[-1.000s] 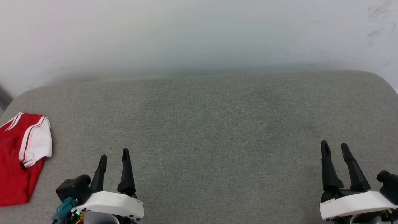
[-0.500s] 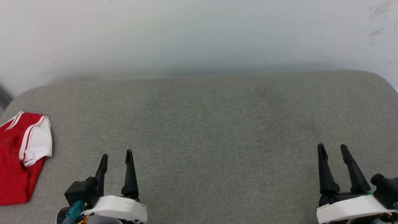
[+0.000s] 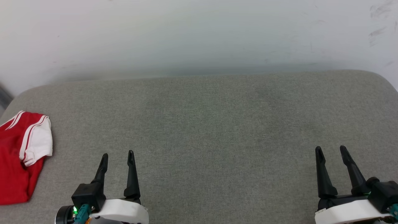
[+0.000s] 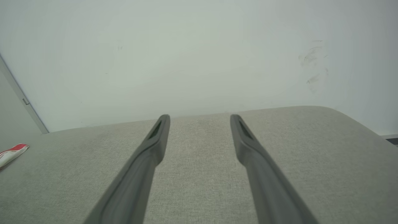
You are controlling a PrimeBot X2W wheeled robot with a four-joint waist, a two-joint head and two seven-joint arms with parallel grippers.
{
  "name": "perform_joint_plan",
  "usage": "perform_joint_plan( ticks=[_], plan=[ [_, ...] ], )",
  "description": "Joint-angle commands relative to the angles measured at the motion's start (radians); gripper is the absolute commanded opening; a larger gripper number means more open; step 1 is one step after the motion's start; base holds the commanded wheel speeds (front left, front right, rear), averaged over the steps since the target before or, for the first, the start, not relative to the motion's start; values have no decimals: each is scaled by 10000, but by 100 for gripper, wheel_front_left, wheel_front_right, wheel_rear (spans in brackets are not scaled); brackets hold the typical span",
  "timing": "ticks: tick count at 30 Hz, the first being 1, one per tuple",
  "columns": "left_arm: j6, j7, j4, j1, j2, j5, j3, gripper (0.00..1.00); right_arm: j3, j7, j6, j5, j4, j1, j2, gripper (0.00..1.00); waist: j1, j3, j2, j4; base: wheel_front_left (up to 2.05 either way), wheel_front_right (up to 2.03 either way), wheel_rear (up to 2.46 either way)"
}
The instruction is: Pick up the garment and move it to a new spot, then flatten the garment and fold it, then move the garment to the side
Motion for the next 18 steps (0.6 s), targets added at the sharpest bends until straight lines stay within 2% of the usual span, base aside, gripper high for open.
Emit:
perform_joint_plan(
  ticks=[1, 18],
  plan=[
    [-42, -66, -77, 80, 8, 193, 25, 100, 12, -101, 0, -185, -99, 25, -9, 100, 0, 2, 0, 2, 0, 0, 0],
    [-292, -410, 64, 289, -103, 1013, 236, 100, 139, -438, -1, -1143, -196, 256, -7, 100, 0, -15, 0, -17, 0, 0, 0]
  ],
)
